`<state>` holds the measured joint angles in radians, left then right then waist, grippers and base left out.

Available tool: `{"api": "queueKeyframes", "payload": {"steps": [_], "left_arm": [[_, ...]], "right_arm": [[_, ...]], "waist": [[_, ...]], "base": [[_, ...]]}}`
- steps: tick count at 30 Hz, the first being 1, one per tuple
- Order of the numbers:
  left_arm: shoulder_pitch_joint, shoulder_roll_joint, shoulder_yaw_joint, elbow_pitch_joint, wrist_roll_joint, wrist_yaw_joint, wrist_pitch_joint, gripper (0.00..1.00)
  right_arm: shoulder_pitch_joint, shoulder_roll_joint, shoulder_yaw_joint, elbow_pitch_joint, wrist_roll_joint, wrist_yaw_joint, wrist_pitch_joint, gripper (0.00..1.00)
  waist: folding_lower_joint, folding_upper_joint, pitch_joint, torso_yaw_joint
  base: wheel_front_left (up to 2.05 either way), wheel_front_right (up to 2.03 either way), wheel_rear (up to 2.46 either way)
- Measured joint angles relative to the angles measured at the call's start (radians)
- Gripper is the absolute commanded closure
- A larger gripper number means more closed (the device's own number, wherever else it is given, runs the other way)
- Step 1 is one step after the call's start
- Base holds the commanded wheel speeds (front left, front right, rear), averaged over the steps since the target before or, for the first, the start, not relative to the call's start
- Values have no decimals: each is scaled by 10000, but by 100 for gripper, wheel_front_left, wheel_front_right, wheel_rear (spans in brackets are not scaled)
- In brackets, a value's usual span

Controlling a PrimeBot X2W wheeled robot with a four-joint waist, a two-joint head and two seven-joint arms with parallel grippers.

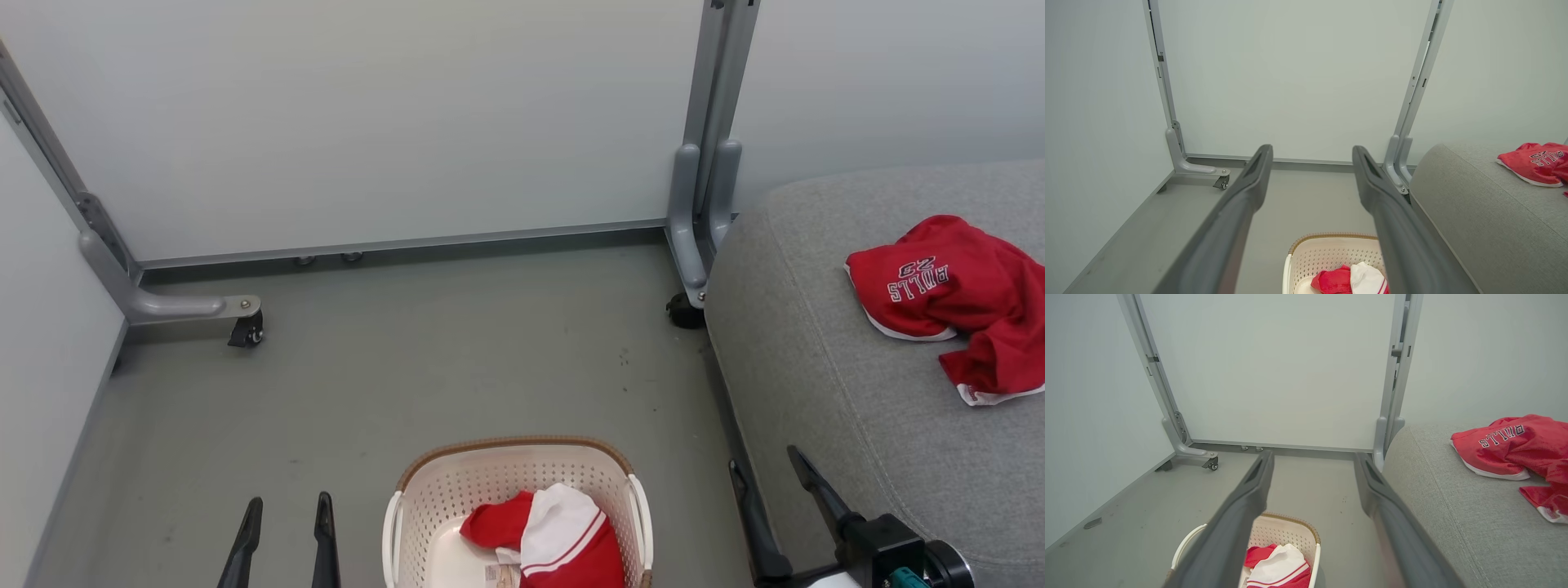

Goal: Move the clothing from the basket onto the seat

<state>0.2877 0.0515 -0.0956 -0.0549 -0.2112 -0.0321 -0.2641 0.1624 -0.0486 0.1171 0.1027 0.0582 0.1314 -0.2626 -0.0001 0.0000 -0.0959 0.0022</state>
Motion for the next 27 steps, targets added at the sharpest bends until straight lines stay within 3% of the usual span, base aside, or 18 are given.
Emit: {"api": "queueKeyframes", "payload": {"steps": [27], "left_arm": [[253,-10,-194,291,205,-2,0,0]], "right_arm": [[219,2,25,207,82,0,0,0]], "waist": [[0,0,-294,-118]], "base": [[0,0,0]]}}
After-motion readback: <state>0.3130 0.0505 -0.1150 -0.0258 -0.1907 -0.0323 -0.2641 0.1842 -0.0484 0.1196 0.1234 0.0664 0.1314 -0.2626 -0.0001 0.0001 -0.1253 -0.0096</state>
